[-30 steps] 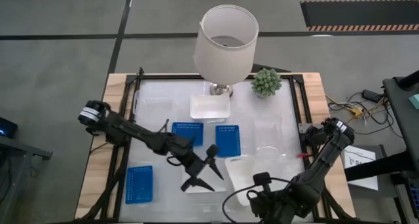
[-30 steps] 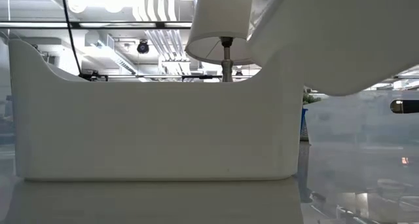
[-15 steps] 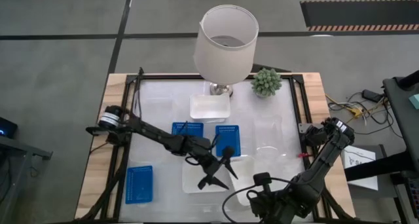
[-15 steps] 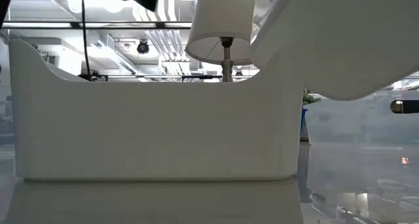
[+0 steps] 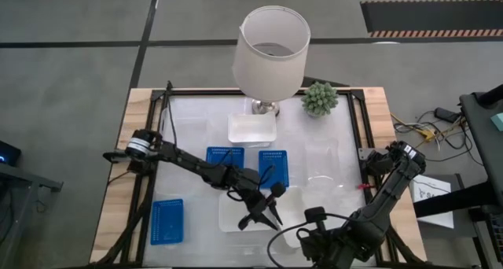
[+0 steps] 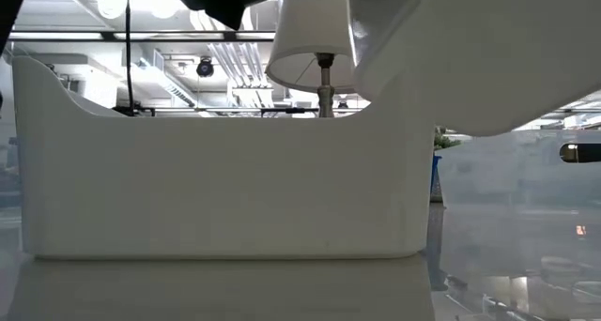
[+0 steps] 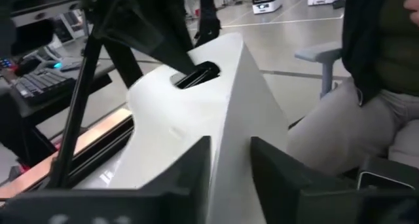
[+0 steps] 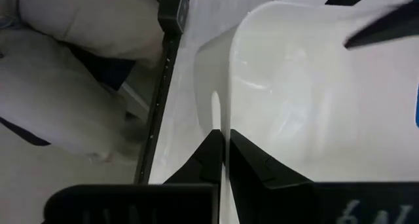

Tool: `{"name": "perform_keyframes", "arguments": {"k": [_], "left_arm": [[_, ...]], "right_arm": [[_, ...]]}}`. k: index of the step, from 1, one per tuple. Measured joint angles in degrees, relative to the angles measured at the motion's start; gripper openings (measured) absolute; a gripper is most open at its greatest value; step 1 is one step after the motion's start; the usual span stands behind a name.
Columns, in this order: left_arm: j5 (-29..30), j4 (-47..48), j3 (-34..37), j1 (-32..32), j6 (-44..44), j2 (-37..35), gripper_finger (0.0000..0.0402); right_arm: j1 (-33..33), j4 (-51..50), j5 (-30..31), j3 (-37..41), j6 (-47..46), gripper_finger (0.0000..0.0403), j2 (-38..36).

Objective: Stack baskets by color
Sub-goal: Stack the bottom right white bin into the top middle white bin

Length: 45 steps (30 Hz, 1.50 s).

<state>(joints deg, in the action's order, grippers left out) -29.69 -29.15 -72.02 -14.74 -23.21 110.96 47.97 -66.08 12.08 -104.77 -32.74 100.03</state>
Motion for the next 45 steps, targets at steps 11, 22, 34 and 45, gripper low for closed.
{"name": "perform_keyframes", "arguments": {"k": [11, 22, 34, 45], "left_arm": [[-1.62, -0.16, -0.14, -0.04, 0.10, -0.27, 0.0002], [-0.15, 1.92, -0.26, 0.09, 0.32, -2.36, 0.0000], [17.72, 20.83, 0.49, -0.09, -0.46, -11.10, 0.0000], [39.27, 33.17, 3.14, 2.13, -3.28, -19.29, 0.0000]], "right_arm": [[0.01, 1.99, 3.58, 0.02, -6.68, 0.0043, -0.13], [0.54, 2.68, 7.47, 0.04, -2.02, 0.0165, -1.91], [6.39, 2.89, 31.73, 0.07, 13.58, 0.0179, -11.10], [12.15, 4.73, 49.98, 8.05, 16.25, 0.0143, -15.63]]}}
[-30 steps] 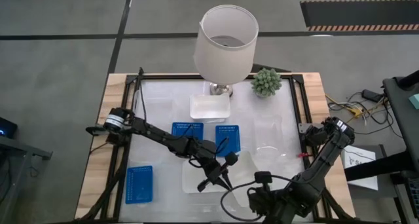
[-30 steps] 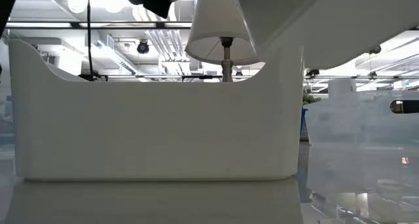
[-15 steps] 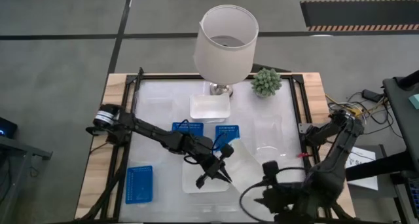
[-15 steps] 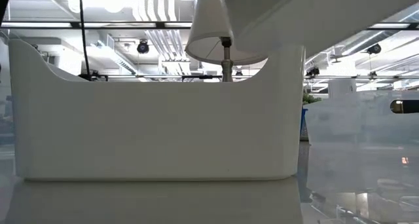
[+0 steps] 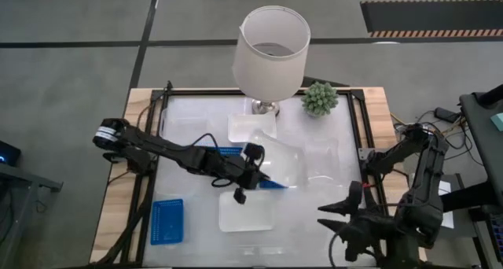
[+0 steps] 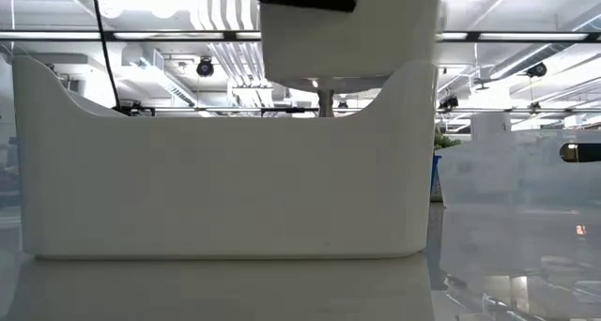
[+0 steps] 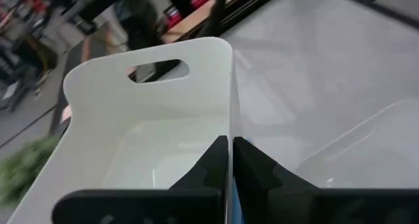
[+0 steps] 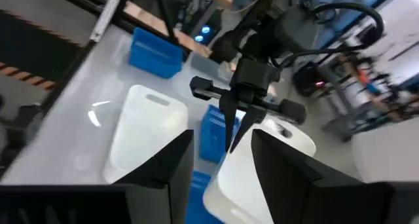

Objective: Stack baskets by color
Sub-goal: Stack the bottom right white bin into the top middle white bin

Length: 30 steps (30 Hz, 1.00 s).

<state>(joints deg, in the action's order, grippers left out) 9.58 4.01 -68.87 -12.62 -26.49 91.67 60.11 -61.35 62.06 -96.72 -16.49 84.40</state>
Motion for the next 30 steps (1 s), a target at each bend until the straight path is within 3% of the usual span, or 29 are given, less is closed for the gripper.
{"name": "perform_keyframes", "arguments": {"k": [7, 14, 16, 18, 22, 30], "left_arm": [[0.40, -2.81, 7.00, 6.33, 1.02, -6.99, 0.0000], [0.38, -7.77, 14.08, 12.67, 2.20, -10.52, 0.0000], [0.35, -9.22, 15.66, 14.11, 2.26, -10.54, 0.0000], [0.32, -9.85, 16.10, 15.30, 2.16, -10.03, 0.0000], [-0.15, -11.03, 16.14, 17.45, 2.22, -9.11, 0.0000], [-3.95, -16.25, 18.16, 20.57, 8.31, -8.80, 0.0000]], "right_arm": [[-0.17, 10.88, 2.19, 12.52, 1.49, 0.0107, -3.69], [-5.70, 40.91, 0.94, 29.94, 14.56, 0.0063, -11.40], [-9.35, 51.20, -5.53, 35.53, 20.70, 0.0052, -13.55], [-13.65, 61.24, -15.72, 40.98, 26.20, 0.0042, -15.43], [-21.21, 74.95, -32.06, 49.37, 33.36, 0.0027, -19.63], [-28.79, 86.47, -41.48, 59.75, 40.49, 0.0011, -29.11]]}}
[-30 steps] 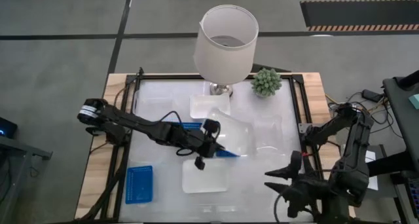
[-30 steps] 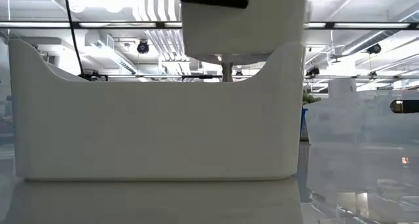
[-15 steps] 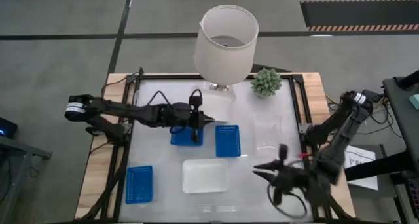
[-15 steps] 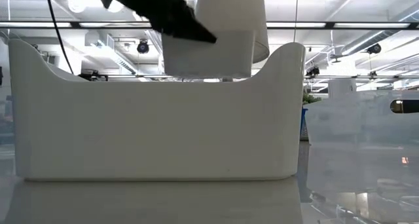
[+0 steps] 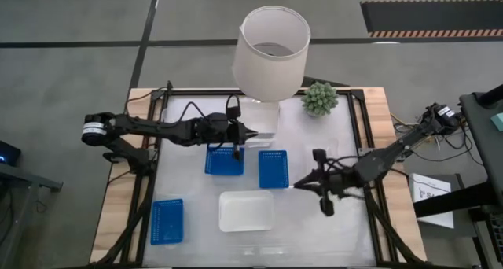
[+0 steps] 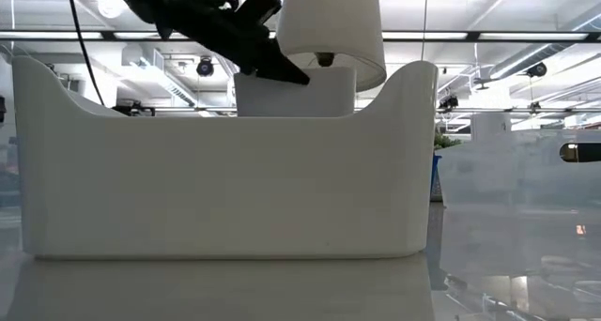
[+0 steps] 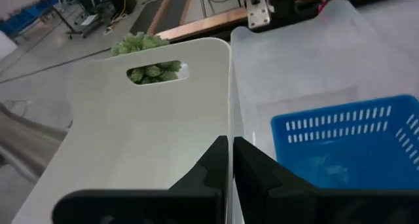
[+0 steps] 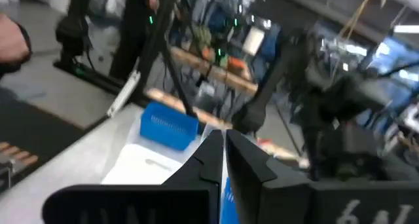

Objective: Stack baskets by color
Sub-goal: Stack the bottom right white bin into the top middle white bin

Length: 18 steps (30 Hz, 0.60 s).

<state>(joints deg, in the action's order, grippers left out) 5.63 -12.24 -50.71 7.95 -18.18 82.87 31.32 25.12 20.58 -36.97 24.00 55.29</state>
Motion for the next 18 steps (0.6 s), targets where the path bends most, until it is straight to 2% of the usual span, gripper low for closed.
{"name": "perform_keyframes", "arguments": {"k": [6, 10, 18], "left_arm": [[-0.72, -2.01, 1.55, 0.73, 2.93, 0.12, 0.0000], [-0.89, -2.43, 1.62, 0.67, 2.85, 1.19, 0.0000], [-0.81, -4.11, 1.58, 0.98, 2.83, 3.09, 0.0000]], "right_arm": [[-1.88, 4.54, -7.82, 7.31, 2.77, 0.0012, -6.82], [-3.88, 8.23, -8.15, 11.92, 3.81, 0.0013, -11.37], [-5.23, 8.30, -9.07, 16.76, 2.58, 0.0013, -19.13]]}}
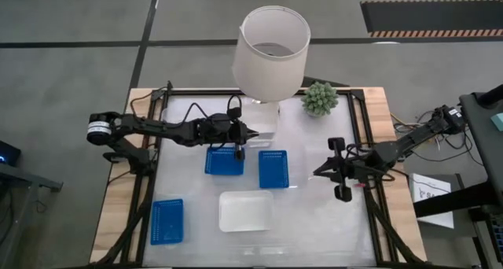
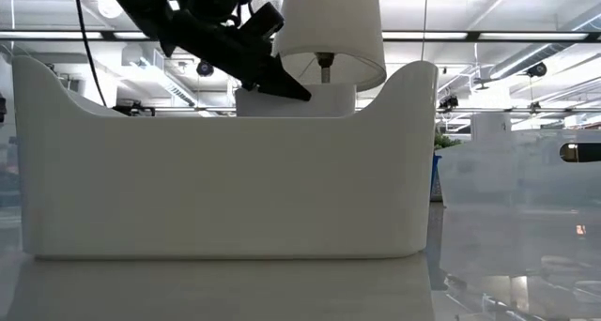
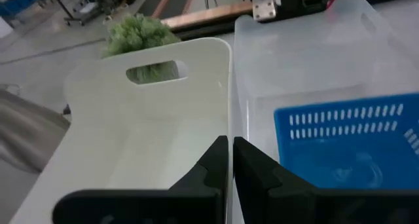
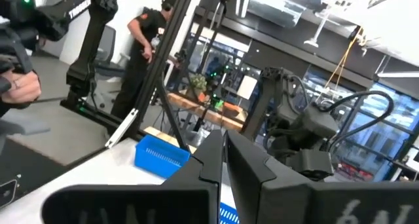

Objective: Stack baskets by color
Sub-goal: Stack the bottom right white bin into the top middle white bin

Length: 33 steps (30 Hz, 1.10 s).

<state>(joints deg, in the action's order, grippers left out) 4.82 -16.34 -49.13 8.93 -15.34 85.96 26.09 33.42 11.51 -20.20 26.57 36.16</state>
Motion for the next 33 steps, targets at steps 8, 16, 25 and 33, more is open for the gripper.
{"name": "perform_keyframes", "arguments": {"k": [8, 16, 25, 33], "left_arm": [[1.23, 0.29, -0.05, 0.20, -0.01, 1.11, 0.0000], [1.28, 1.06, -0.06, 0.34, -0.01, 1.09, 0.0000], [1.29, 1.39, -0.04, 0.35, -0.01, 1.09, 0.0000], [1.51, 1.42, -0.05, 0.37, 0.06, 1.09, 0.0000]], "right_arm": [[0.00, -0.12, 0.02, 1.11, 0.37, 0.0013, -3.17], [0.00, -0.71, 0.02, 1.11, 1.20, 0.0013, -3.04], [0.00, -0.97, 0.04, 1.11, 1.18, 0.0013, -3.04], [0.00, -0.99, 0.07, 1.09, 1.15, 0.0013, -3.04]]}}
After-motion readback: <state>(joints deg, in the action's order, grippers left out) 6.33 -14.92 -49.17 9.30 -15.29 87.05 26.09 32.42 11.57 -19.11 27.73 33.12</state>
